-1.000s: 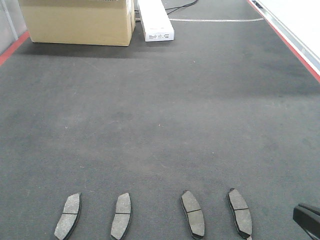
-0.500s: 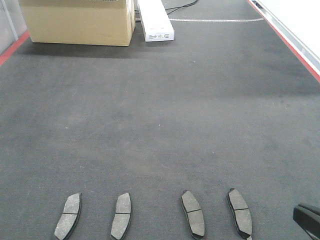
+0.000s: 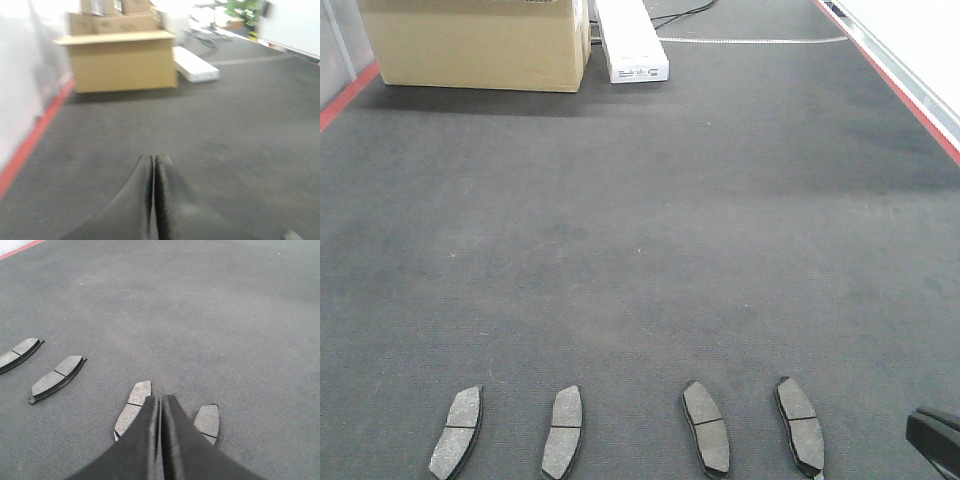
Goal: Move and align brake pads A on conveyor
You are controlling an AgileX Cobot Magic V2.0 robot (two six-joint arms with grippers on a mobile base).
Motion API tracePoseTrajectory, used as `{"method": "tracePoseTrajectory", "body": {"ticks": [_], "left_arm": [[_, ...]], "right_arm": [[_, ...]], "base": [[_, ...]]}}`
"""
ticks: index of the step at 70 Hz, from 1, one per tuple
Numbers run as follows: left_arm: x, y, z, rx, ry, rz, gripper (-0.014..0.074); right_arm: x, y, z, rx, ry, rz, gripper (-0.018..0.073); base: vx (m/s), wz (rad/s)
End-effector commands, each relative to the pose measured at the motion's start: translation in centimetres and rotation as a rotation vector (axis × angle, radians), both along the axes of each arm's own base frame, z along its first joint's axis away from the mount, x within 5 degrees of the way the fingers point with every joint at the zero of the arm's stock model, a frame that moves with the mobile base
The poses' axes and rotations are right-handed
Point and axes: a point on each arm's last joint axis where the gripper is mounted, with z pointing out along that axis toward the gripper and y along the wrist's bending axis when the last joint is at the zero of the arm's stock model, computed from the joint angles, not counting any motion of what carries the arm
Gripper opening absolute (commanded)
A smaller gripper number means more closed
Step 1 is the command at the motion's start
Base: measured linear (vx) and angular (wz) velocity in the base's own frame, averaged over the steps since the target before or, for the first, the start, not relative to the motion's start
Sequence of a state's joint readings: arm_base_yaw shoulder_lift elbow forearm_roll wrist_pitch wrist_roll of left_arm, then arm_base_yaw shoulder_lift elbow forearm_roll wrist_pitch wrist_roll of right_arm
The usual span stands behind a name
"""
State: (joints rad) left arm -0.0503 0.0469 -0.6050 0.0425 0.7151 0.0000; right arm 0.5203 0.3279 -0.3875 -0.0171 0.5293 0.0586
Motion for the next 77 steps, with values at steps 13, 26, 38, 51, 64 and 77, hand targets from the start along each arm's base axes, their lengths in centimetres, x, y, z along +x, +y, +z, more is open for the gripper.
{"method": "tracePoseTrajectory", "body": {"ticks": [13, 26, 38, 51, 64, 77], "left_arm": [[0.8, 0.0, -2.3, 0.010, -0.128, 0.061, -0.0006], [3.3, -0.1, -6.5, 0.007, -0.083, 0.054, -0.0006], [5.2, -0.1, -11.5, 0.010, -0.065, 0.045, -0.0006], [5.9, -0.2, -14.8, 0.009, -0.050, 0.039, -0.0006], [5.9, -0.1, -15.3, 0.010, 0.003, 0.041, -0.0006], [5.9, -0.1, -15.3, 0.011, 0.005, 0.041, -0.0006]], "right_arm": [[0.3, 0.1, 1.4, 0.035, -0.082, -0.005, -0.0007], [0.2, 0.1, 1.4, 0.034, -0.081, -0.005, -0.0007], [0.2, 0.1, 1.4, 0.034, -0.081, -0.005, -0.0007], [0.2, 0.1, 1.4, 0.034, -0.081, -0.005, -0.0007], [0.2, 0.1, 1.4, 0.032, -0.077, -0.005, -0.0007], [0.2, 0.1, 1.4, 0.032, -0.077, -0.005, -0.0007]], "base": [[0.00, 0.00], [0.00, 0.00], [0.00, 0.00], [0.00, 0.00], [0.00, 0.00], [0.00, 0.00]]}}
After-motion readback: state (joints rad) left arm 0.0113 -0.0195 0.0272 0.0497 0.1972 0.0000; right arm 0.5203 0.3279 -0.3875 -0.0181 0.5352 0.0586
